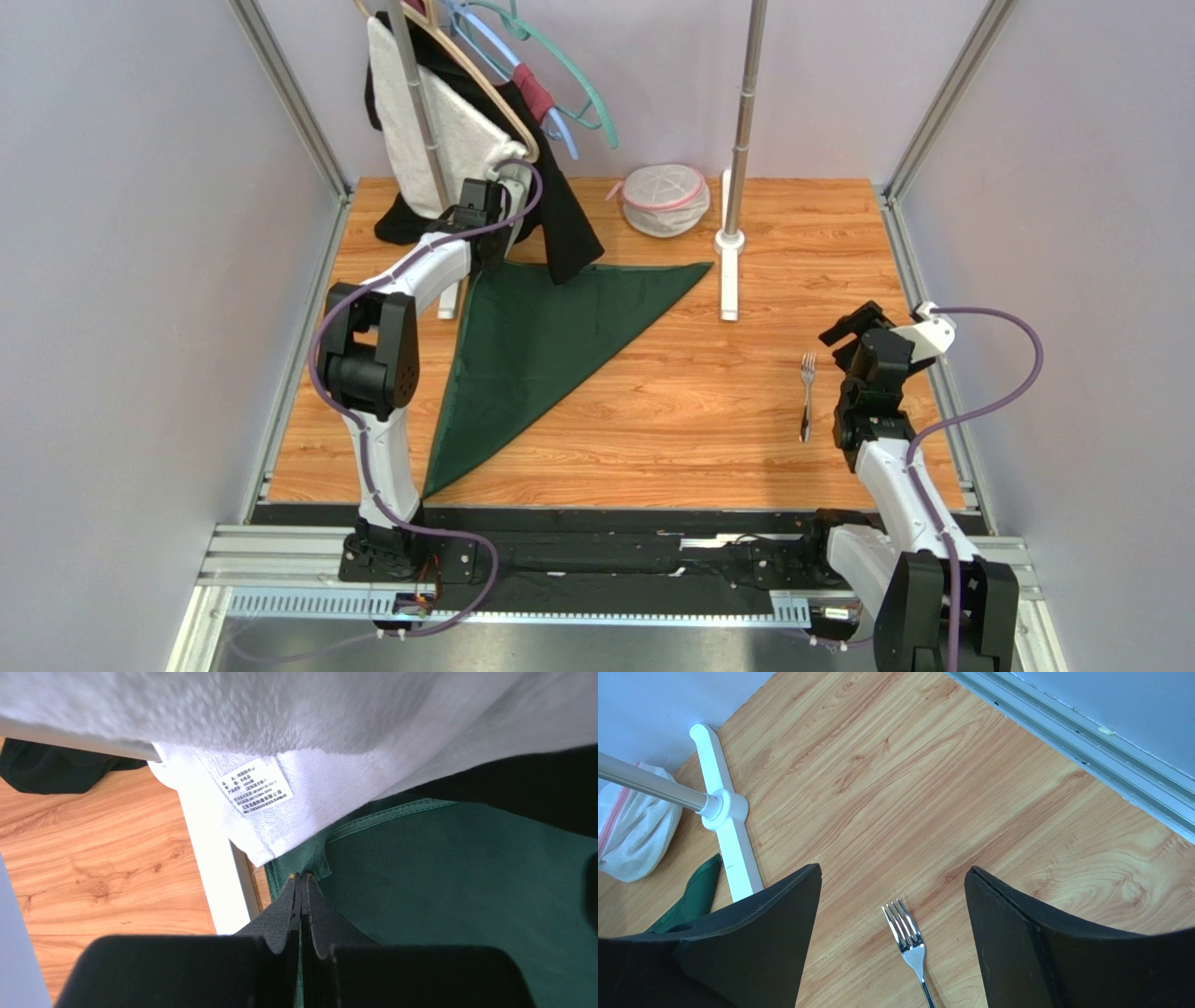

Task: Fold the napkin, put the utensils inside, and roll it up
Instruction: Fold the napkin

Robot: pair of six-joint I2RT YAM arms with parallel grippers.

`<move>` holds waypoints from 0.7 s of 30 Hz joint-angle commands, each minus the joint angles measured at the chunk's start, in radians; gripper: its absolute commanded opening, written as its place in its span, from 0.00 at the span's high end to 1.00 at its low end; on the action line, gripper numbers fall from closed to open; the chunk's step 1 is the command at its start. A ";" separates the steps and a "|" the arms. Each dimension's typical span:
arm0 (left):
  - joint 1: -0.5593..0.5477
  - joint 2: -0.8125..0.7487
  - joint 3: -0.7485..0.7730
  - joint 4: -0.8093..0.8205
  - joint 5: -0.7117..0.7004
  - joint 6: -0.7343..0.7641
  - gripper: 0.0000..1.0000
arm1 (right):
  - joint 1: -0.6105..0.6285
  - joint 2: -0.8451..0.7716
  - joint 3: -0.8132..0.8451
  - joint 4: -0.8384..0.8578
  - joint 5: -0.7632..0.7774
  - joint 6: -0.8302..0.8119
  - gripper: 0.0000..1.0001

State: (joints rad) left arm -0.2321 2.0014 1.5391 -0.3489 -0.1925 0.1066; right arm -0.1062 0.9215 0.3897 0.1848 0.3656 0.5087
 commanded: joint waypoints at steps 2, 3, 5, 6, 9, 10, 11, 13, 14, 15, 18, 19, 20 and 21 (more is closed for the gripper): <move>0.011 0.030 0.061 -0.018 -0.011 0.033 1.00 | -0.006 0.010 0.009 0.051 0.016 0.010 0.21; 0.011 0.031 0.061 -0.018 -0.016 0.036 1.00 | -0.006 0.011 0.009 0.053 0.018 0.008 0.21; 0.014 0.030 0.061 -0.013 -0.025 0.039 1.00 | -0.006 0.011 0.009 0.053 0.018 0.010 0.21; 0.016 0.034 0.062 -0.010 -0.022 0.045 1.00 | -0.006 0.013 0.011 0.054 0.018 0.008 0.21; 0.019 0.049 0.075 -0.012 -0.009 0.051 1.00 | -0.006 0.016 0.011 0.056 0.016 0.008 0.21; 0.019 0.053 0.082 -0.012 -0.008 0.053 1.00 | -0.006 0.017 0.012 0.056 0.016 0.008 0.21; 0.019 0.057 0.085 -0.015 -0.008 0.053 1.00 | -0.006 0.019 0.011 0.056 0.016 0.008 0.21; 0.020 0.065 0.090 -0.013 -0.016 0.056 1.00 | -0.006 0.019 0.011 0.056 0.016 0.008 0.21; 0.022 0.068 0.090 -0.007 -0.018 0.057 1.00 | -0.006 0.019 0.012 0.056 0.016 0.008 0.21; 0.022 0.071 0.093 -0.007 -0.019 0.059 1.00 | -0.006 0.019 0.012 0.058 0.016 0.007 0.21; 0.027 0.085 0.108 -0.016 -0.013 0.067 1.00 | -0.006 0.022 0.012 0.059 0.016 0.007 0.21; 0.028 0.088 0.121 -0.021 -0.016 0.068 1.00 | -0.006 0.022 0.012 0.058 0.016 0.007 0.21; 0.028 0.091 0.125 -0.022 -0.018 0.068 1.00 | -0.006 0.025 0.014 0.058 0.015 0.005 0.21; 0.028 0.095 0.128 -0.022 -0.019 0.071 1.00 | -0.006 0.027 0.015 0.058 0.015 0.005 0.21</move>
State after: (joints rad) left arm -0.2176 2.0830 1.6127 -0.3733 -0.2001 0.1463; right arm -0.1066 0.9421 0.3897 0.1848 0.3653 0.5087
